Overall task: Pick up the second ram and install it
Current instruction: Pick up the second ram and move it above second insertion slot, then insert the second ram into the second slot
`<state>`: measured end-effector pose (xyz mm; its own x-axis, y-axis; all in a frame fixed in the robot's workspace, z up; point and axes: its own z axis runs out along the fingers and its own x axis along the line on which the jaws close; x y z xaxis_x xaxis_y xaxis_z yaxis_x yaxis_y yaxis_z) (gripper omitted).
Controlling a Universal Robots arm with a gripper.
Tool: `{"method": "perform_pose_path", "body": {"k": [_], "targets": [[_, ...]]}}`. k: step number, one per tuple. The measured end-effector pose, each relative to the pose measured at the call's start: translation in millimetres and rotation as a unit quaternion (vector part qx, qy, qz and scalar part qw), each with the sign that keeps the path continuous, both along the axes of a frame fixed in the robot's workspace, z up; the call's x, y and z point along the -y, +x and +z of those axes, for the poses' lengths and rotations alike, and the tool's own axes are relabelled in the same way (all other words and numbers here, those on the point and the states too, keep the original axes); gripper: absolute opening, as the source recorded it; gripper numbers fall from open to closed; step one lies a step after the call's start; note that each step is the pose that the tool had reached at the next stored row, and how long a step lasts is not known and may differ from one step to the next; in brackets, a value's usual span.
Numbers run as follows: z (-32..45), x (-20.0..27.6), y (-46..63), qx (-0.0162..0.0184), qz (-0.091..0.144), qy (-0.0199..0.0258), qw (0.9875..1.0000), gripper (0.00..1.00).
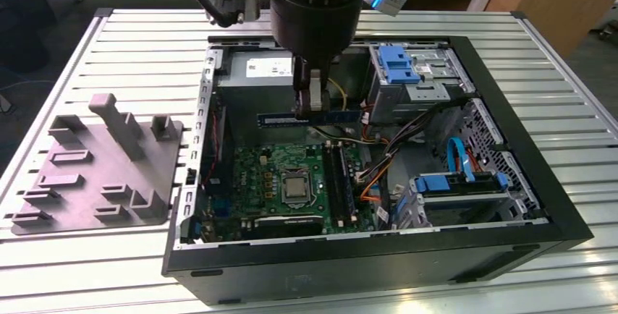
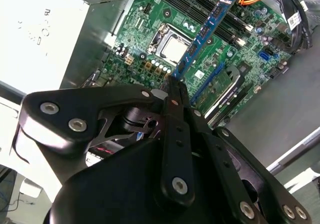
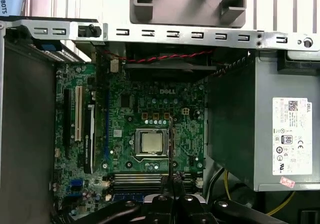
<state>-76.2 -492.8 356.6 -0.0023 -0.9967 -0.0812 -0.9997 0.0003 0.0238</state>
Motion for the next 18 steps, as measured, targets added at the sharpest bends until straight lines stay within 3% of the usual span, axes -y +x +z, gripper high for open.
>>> {"method": "perform_pose_path", "body": {"k": [5, 18], "targets": [[-4.8, 0.3, 0.6, 0.0, 0.0, -0.0001, 1.0, 0.11], [-5.2, 0.3, 0.7, 0.0, 0.0, -0.0001, 1.0, 0.11]]}}
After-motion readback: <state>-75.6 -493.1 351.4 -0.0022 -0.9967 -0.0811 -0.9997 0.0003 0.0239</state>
